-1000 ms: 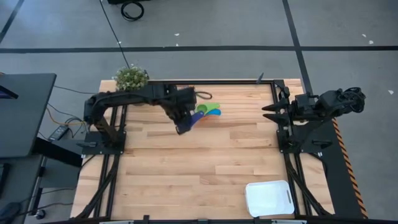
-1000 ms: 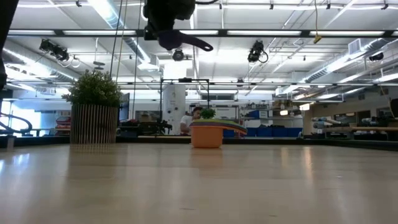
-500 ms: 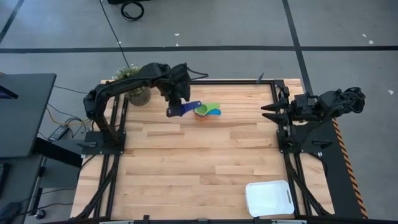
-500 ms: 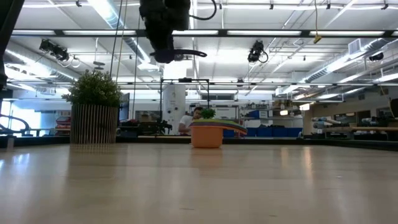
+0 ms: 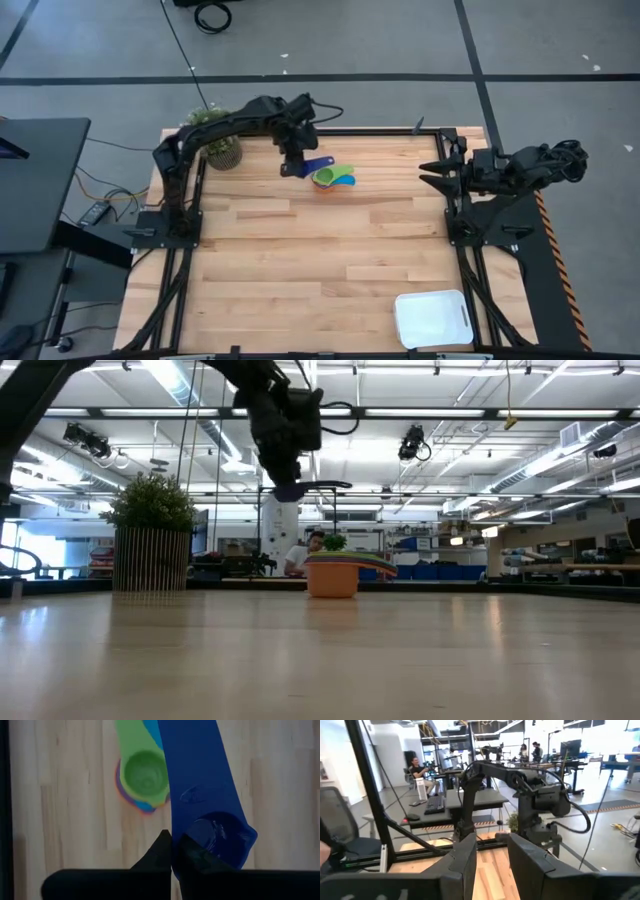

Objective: Nest measuring cups in basket
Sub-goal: Stack the dark blue measuring cup on top of the green measuring cup

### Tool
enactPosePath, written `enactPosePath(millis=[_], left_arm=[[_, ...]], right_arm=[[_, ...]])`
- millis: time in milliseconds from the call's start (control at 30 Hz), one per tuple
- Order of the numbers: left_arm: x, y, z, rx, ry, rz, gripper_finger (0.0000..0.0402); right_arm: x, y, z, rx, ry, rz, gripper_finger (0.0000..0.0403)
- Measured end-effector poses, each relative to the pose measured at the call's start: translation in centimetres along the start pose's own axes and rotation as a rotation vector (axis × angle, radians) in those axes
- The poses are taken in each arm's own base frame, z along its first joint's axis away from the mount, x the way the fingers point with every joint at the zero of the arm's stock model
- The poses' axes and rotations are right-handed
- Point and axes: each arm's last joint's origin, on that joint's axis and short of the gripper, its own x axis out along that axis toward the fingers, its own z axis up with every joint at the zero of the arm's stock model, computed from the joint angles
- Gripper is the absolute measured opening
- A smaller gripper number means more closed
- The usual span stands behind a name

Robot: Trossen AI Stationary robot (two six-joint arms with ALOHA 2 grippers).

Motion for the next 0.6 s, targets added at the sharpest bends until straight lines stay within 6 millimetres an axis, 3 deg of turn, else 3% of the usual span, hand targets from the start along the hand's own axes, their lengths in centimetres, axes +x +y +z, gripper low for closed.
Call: enactPosePath(millis=[367,600], left_arm=[[4.9,2.4,1.6,0.018,-0.105,0.002,0.0009],[7.0,3.2,1.8,-0.006,-0.121,-0.002,0.0009]], right_arm=[[0.4,0.0,-0.2,0.000,0.009,-0.083,0.0117],[0.5,0.0,-0.2,0.024,0.008,-0.100,0.0117]])
